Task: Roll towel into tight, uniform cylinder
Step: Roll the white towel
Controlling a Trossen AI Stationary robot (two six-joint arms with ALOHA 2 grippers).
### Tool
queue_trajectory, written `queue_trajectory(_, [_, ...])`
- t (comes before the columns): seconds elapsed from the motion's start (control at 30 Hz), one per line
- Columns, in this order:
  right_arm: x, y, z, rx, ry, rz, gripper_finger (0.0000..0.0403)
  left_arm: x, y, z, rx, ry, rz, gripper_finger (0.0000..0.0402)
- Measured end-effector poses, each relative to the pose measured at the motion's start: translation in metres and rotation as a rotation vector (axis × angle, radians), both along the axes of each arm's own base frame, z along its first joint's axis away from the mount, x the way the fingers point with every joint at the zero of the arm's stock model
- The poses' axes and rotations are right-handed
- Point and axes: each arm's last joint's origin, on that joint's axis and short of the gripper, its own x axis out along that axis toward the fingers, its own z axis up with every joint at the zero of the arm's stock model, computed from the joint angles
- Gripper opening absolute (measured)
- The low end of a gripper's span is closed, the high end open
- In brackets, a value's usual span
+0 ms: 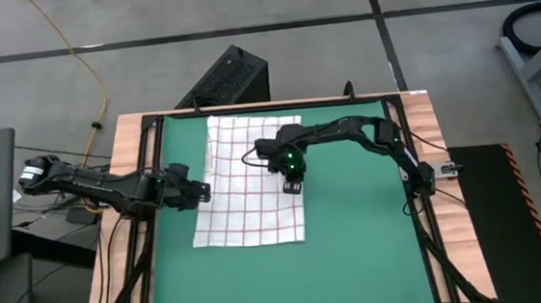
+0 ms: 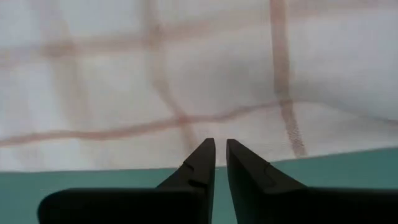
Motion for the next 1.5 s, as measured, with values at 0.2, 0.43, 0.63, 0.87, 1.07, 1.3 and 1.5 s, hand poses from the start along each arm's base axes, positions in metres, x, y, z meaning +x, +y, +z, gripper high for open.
queue_trajectory(0.2, [-0.028,-0.010,0.089,-0.226,-0.208,-0.085,0.0065,0.015,0.014,0.011,0.039,-0.094,-0.109,0.0134])
queue_trajectory(0.43, [-0.075,-0.092,0.136,-0.416,-0.378,-0.260,0.0096,0.029,0.044,0.024,0.131,-0.193,-0.223,0.0134])
queue_trajectory(0.63, [-0.091,-0.158,0.121,-0.481,-0.413,-0.303,0.0106,0.030,0.060,0.030,0.097,-0.286,-0.192,0.0134])
queue_trajectory(0.87, [-0.078,-0.188,0.059,-0.296,-0.391,-0.140,0.0103,0.047,0.058,0.020,0.040,-0.290,-0.378,0.0134])
queue_trajectory(1.07, [-0.069,-0.200,0.015,-0.259,-0.325,-0.129,0.0103,0.075,0.061,0.001,-0.013,-0.352,-0.486,0.0134])
queue_trajectory(1.3, [-0.070,-0.207,0.004,-0.294,-0.284,-0.092,0.0103,0.127,0.070,-0.024,-0.037,-0.340,-0.625,0.0117])
queue_trajectory(1.5, [-0.072,-0.209,0.001,-0.298,-0.255,-0.086,0.0103,0.186,0.075,-0.041,-0.115,-0.338,-0.860,0.0088])
